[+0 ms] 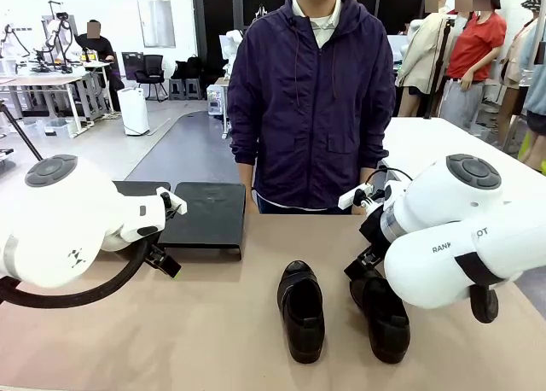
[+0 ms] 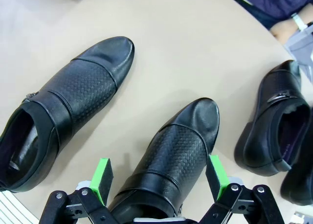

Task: Organize the shoes by placing them on the stand.
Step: Pick up one Shoe and place it in the middle of the table.

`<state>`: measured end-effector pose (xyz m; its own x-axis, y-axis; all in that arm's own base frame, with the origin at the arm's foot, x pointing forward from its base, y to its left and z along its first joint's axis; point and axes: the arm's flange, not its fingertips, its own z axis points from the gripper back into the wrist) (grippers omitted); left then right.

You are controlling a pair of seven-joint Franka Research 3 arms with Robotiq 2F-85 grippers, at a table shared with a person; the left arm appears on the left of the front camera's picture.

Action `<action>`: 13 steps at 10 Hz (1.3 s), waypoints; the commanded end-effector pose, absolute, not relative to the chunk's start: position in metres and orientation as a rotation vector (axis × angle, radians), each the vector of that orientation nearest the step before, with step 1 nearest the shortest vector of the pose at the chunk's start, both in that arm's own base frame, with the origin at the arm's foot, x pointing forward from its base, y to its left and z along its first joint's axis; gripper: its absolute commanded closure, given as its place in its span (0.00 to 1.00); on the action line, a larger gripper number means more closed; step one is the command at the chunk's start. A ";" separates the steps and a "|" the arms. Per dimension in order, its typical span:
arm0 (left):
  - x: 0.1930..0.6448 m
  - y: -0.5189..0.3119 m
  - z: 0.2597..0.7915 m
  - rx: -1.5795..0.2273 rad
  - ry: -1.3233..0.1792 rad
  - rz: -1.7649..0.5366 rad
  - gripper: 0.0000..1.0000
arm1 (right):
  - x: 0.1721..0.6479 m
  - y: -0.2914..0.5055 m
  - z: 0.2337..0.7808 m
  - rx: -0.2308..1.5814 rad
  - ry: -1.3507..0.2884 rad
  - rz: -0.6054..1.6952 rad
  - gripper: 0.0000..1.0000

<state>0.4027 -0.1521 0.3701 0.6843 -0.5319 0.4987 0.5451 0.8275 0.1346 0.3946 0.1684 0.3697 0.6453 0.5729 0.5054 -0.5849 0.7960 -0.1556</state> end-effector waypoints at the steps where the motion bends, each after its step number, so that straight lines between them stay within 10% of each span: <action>1: 0.403 -0.152 0.370 -0.025 -0.552 -0.603 0.00 | 0.395 0.168 0.370 0.023 -0.568 0.658 0.00; 11: 0.403 -0.152 0.370 -0.025 -0.551 -0.603 0.00 | 0.388 0.173 0.377 0.055 -0.519 0.672 0.00; 13: 0.370 -0.145 0.422 -0.171 -0.333 -0.592 0.00 | 0.359 0.169 0.421 0.154 -0.406 0.604 0.00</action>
<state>0.3858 -0.1623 0.3839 0.7318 -0.5224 0.4378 0.5671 0.8230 0.0341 0.3739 0.1815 0.3818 0.7074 0.5576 0.4344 -0.5944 0.8019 -0.0614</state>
